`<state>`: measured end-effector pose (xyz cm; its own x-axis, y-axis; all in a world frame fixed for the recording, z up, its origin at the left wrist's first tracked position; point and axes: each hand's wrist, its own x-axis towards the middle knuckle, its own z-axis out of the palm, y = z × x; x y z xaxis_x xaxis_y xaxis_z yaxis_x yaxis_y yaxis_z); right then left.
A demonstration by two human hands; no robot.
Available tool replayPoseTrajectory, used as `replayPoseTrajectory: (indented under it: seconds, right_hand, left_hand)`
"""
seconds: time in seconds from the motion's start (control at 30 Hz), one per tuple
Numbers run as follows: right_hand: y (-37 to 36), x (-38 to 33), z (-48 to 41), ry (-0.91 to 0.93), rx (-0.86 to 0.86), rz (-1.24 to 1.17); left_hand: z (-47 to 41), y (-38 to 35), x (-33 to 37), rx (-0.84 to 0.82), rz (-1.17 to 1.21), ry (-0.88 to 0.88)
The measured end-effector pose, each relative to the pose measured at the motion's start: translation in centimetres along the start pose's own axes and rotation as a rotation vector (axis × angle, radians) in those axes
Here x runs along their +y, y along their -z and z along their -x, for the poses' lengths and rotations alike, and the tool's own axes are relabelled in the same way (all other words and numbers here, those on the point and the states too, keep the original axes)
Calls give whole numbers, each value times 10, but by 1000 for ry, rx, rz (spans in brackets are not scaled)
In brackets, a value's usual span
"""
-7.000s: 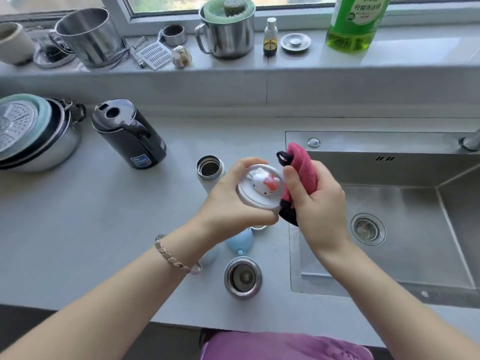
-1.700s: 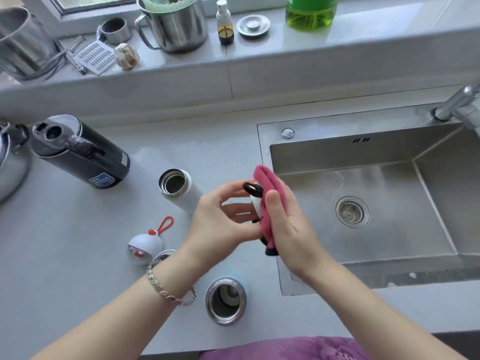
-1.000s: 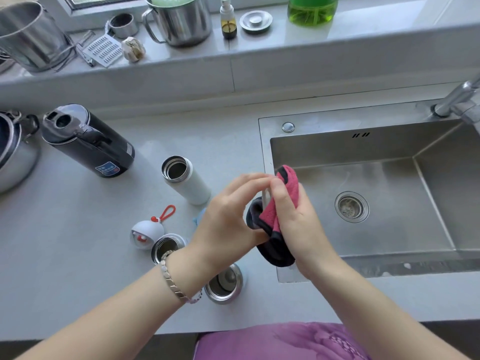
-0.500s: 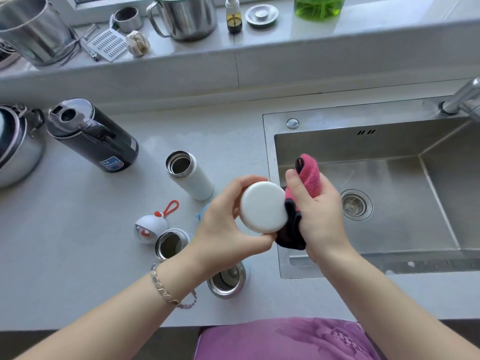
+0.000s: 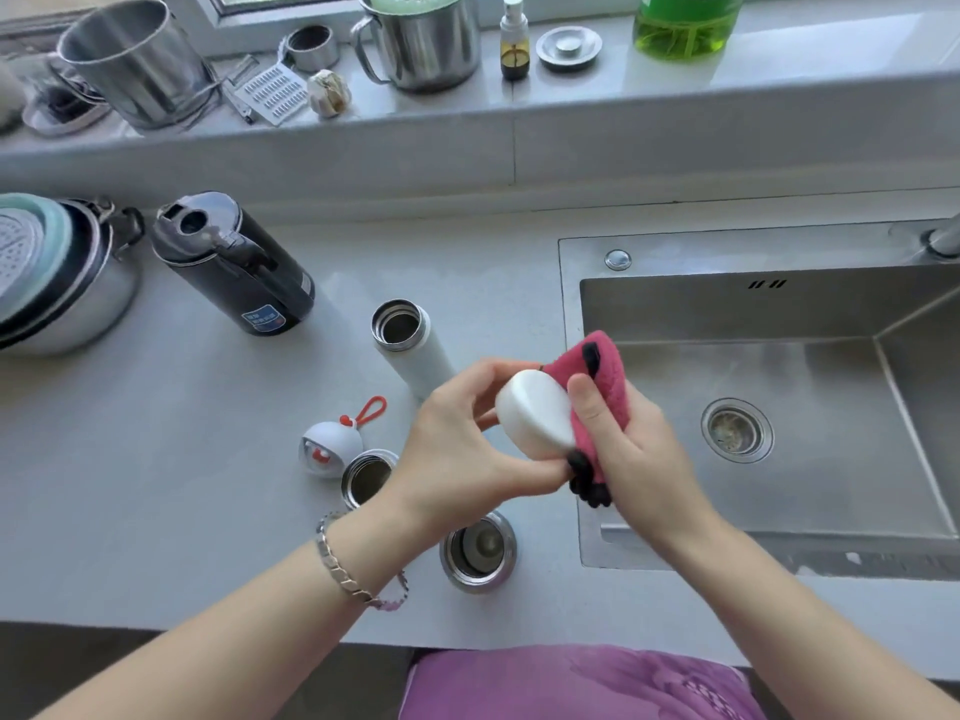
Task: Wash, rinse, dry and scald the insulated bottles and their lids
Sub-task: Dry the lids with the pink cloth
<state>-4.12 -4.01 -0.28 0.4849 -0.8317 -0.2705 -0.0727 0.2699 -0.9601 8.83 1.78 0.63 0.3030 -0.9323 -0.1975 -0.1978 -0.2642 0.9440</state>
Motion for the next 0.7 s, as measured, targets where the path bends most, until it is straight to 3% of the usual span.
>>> replayPoseTrajectory:
  seconds: [0.13,0.23,0.4,0.53,0.7]
  right_hand:
    - [2,0,4,37,-87,160]
    - [11,7,-5,23,-15,311]
    - [16,19,-28,-31,82,446]
    - [6,34,-36,-89,52,522]
    - [-6,48,-38,-156,110,547]
  left_hand:
    - [12,24,-1,161,-68,-31]
    - [27,70,-16,358,-120,-9]
    - [56,131,-107,621,-114,273]
    - [67,132,-188,611,-179,482]
    - [59,121,-232,493,-238,517]
